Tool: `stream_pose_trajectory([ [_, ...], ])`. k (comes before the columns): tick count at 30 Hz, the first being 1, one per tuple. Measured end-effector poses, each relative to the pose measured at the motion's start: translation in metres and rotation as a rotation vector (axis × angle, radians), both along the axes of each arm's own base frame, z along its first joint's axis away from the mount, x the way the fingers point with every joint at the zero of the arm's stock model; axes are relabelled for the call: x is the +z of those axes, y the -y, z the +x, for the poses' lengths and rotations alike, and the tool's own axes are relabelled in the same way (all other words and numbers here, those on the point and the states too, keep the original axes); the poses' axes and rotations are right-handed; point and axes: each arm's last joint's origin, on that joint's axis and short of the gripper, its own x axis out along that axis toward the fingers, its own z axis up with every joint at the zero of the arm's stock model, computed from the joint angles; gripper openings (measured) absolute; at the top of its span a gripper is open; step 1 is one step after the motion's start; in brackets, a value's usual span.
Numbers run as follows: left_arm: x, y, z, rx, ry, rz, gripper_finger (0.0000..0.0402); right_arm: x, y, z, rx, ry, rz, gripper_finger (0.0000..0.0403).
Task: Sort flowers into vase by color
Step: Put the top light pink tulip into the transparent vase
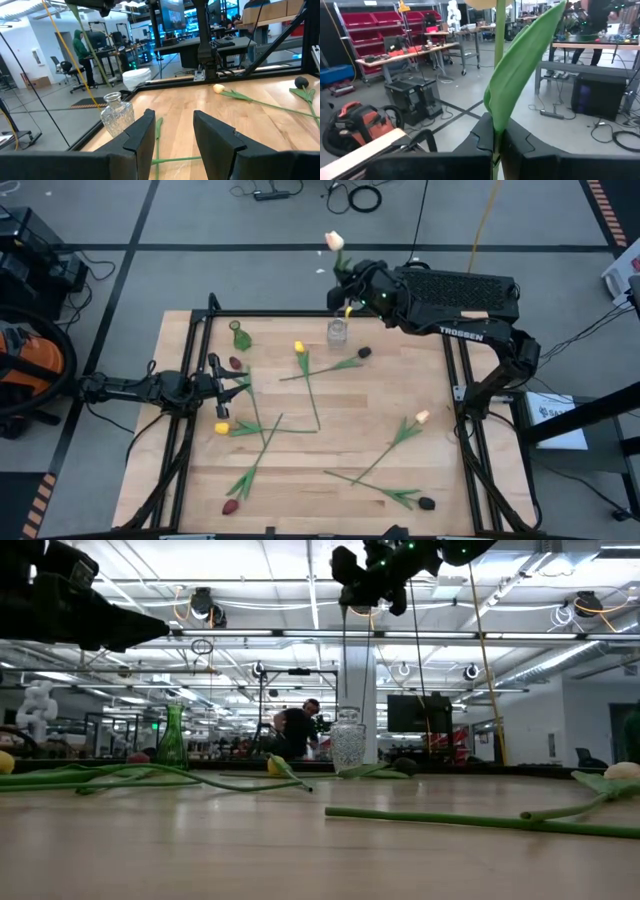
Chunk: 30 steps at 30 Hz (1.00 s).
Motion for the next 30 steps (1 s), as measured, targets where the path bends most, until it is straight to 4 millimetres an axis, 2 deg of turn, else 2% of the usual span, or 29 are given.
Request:
stream_pose_trajectory([
  [5, 0.000, 0.000, 0.000, 0.000, 0.000, 0.000, 0.0144, -0.014, -0.001, 0.000, -0.003, -0.047, 0.049, 0.0002],
  [11, 0.000, 0.000, 0.000, 0.000, 0.000, 0.000, 0.0144, -0.043, -0.002, -0.003, -0.001, 0.015, 0.054, 0.0002],
  [17, 0.000, 0.000, 0.000, 0.000, 0.000, 0.000, 0.0144, -0.060, -0.003, -0.007, 0.002, 0.068, 0.005, 0.0002],
  [23, 0.000, 0.000, 0.000, -0.001, 0.000, 0.000, 0.0144, -0.056, -0.005, -0.006, 0.062, 0.103, -0.020, 0.0002],
  [30, 0.000, 0.000, 0.000, -0.001, 0.000, 0.000, 0.0144, -0.030, -0.014, -0.017, 0.092, 0.172, -0.084, 0.0002],
])
